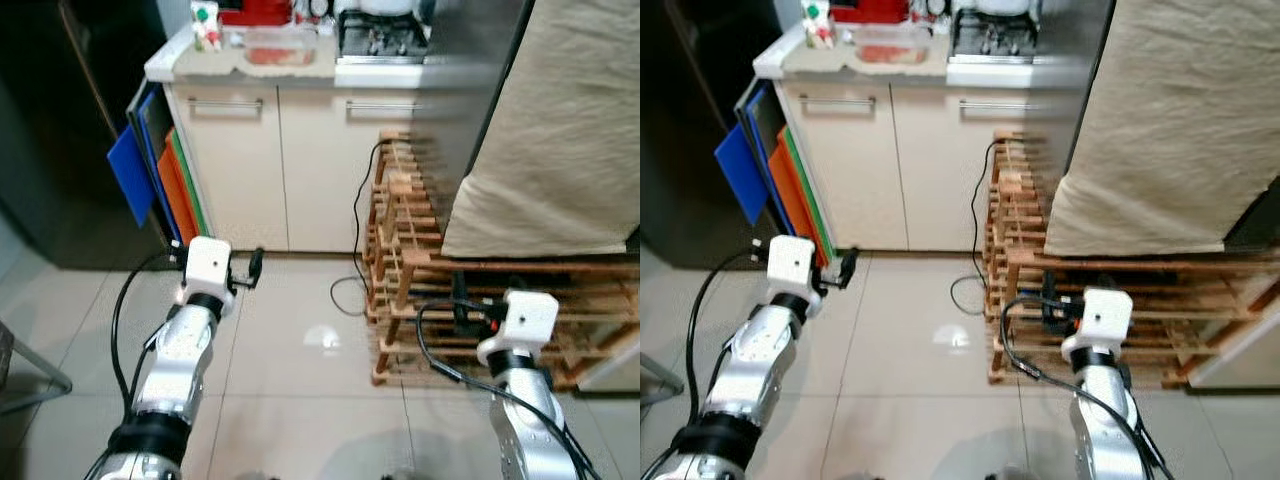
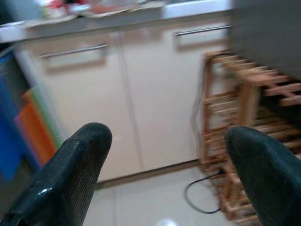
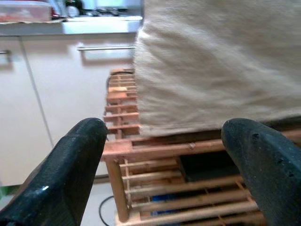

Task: Restocking fridge

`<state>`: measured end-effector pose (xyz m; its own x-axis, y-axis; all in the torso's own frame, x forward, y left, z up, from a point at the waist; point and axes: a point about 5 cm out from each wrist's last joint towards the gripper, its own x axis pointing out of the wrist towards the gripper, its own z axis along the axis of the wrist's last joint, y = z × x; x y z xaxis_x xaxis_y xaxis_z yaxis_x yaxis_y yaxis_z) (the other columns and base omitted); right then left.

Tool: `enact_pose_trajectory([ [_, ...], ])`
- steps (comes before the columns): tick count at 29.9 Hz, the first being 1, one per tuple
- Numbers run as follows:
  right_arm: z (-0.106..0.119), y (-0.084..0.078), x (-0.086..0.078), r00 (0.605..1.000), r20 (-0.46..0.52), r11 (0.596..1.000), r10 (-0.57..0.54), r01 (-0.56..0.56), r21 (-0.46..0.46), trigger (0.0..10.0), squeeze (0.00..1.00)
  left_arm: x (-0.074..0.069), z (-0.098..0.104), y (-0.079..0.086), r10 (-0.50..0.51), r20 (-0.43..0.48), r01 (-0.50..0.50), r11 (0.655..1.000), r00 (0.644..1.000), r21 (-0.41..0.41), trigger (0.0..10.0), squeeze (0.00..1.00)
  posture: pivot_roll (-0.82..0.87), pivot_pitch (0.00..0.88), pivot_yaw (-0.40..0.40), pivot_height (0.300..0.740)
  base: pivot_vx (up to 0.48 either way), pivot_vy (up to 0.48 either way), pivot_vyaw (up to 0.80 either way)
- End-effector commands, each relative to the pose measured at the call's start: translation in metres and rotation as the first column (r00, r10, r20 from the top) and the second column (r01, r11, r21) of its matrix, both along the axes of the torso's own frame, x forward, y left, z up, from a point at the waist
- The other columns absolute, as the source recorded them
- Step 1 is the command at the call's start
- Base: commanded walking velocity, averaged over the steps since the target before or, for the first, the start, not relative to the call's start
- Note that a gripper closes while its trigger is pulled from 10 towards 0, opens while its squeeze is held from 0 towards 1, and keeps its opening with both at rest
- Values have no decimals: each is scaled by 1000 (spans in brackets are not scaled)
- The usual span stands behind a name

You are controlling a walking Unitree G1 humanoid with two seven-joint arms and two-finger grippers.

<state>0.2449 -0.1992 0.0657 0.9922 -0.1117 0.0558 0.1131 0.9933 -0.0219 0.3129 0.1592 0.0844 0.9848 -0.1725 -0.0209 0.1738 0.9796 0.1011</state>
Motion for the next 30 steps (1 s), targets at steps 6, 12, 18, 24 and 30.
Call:
enact_pose_trajectory([
  [6, -1, -3, -1, 1000, 0, 1000, -26, 26, -1, 10000, 0, 3, 7, -10, -66, 33, 65, 998, 997, 11, 10000, 0, -35, 34, 43, 710, 43, 430, -788],
  [12, -2, -4, -1, 999, 0, 999, -40, 40, 8, 10000, 0, 2, 8, -13, -95, 42, 95, 995, 995, 6, 10000, 0, -34, 34, 45, 710, 257, 406, -788],
  [18, -2, -4, 0, 999, 0, 999, -43, 43, 10, 10000, 0, 2, 9, -15, -115, 51, 115, 993, 992, 8, 10000, 0, -33, 34, 47, 710, 271, 398, -780],
  [24, -3, -4, 0, 999, -1, 999, -48, 48, 9, 10000, 0, 3, 8, -17, -127, 44, 127, 992, 991, 0, 10000, 0, -32, 33, 48, 710, 180, 211, -775],
  [30, -5, -5, 1, 998, -7, 998, -59, 59, 11, 10000, 0, 5, 9, -20, -125, 48, 125, 992, 991, 9, 10000, 0, -34, 30, 43, 710, 0, 0, -764],
])
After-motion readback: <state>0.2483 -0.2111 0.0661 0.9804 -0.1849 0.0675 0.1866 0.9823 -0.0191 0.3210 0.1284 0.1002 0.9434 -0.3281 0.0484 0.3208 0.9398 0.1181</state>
